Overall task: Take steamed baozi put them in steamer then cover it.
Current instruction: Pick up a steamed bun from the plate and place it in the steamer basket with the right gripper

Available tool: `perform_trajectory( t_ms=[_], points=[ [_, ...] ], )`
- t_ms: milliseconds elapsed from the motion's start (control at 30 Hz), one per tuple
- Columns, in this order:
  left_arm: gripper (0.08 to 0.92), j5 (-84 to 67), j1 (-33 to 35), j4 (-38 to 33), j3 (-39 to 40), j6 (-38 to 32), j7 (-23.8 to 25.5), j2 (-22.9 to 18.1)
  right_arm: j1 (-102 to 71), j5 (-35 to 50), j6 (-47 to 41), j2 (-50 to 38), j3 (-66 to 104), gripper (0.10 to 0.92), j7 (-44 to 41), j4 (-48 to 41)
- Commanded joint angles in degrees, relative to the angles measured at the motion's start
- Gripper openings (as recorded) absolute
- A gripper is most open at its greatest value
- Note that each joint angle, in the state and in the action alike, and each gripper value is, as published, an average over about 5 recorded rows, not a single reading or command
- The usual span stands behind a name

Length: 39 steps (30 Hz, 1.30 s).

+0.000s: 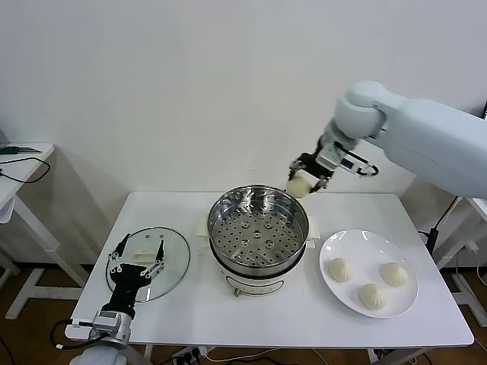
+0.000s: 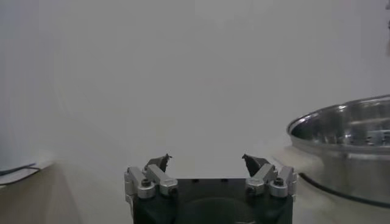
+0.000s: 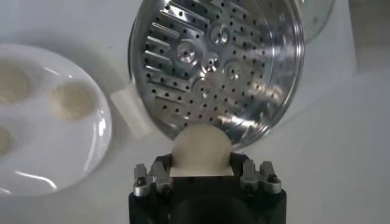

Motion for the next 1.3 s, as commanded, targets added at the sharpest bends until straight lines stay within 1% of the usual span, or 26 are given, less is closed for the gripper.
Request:
perform_trajectory(
  t_ms=[33,367,667,1200,1300],
  points=[
    [0.823,-0.5,0.0,0.3,-1.2,0.0,0.1,0.2,1.8,-0.8,9.9,9.7,-3.9,0.645,0.0,-5.6],
    [0.823,-0.7,-0.6,1.4,-1.6,0.2,0.2,0.3,-9.2,-7.7,17.0,13.7,2.6,0.645,0.5,-14.4],
    [0.823,-0.9,-0.3,1.3,-2.6,0.3,0.4,0.4,-16.0,-12.8,18.8,15.4,8.0,0.645,0.9,-19.1],
    [0.823,-0.9,0.0,2.0,-2.6,0.1,0.8,0.4,-18.6,-18.7,20.5,18.4,11.4,0.646,3.4,-25.9],
    [0.823,-0.9,0.1,2.0,-2.6,0.1,0.8,0.4,-18.7,-18.8,20.3,18.4,11.2,0.686,4.0,-25.8]
  ],
)
